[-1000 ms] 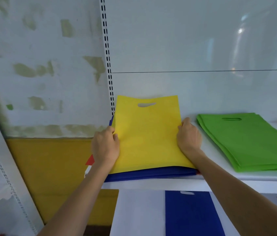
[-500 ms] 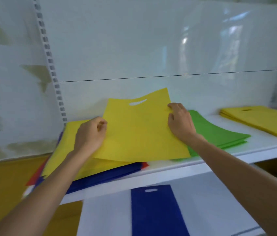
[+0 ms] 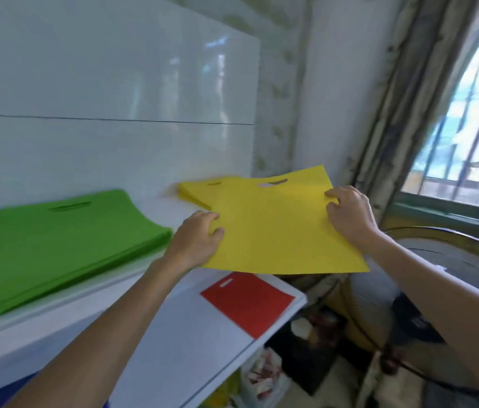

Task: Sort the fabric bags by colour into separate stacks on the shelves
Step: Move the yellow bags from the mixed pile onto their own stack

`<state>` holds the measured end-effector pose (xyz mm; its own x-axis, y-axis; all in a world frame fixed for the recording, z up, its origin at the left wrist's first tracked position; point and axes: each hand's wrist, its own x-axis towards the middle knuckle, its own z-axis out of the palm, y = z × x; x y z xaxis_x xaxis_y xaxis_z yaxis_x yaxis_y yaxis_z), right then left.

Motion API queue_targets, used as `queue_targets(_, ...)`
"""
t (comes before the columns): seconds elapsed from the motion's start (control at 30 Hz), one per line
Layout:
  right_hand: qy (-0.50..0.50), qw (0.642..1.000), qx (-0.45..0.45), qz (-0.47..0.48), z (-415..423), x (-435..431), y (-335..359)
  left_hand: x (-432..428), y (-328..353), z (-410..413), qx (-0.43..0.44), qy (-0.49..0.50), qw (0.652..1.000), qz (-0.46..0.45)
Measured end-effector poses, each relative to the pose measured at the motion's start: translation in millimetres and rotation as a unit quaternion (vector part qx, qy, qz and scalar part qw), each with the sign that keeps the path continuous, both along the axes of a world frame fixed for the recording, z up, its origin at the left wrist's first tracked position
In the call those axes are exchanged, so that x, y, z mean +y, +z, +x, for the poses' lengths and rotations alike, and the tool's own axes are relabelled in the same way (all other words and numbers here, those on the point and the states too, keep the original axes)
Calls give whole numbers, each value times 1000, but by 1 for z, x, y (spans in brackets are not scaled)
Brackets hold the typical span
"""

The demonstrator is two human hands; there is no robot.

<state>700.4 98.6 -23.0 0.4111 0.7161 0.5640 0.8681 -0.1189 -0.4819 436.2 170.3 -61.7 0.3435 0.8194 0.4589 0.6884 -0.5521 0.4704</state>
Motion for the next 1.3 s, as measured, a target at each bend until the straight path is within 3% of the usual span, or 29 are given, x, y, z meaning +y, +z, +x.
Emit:
queue_targets(0.27,-68,996,47,-25,123,-4,-18,30,-11,132,30,-95,994,-43)
queue_targets(0.63,-44,997,60,-12,179,116,-14,141,-1,183,0,-76,997,-34)
queue_targets(0.8,3,998,52,-28,175,191,-15,176,6,163,-32,-7,999,-11)
queue_targets(0.93,98,994,22,-33,151,261,-8,194,14,135,-48,84,995,1)
queue_targets(1.13,242,968,-46,-46,116,340,-5,190,8,111,-73,229,971,2)
queue_targets(1.3,306,941,-87,-111,119,371,-22,183,-8,120,-58,285,956,-28)
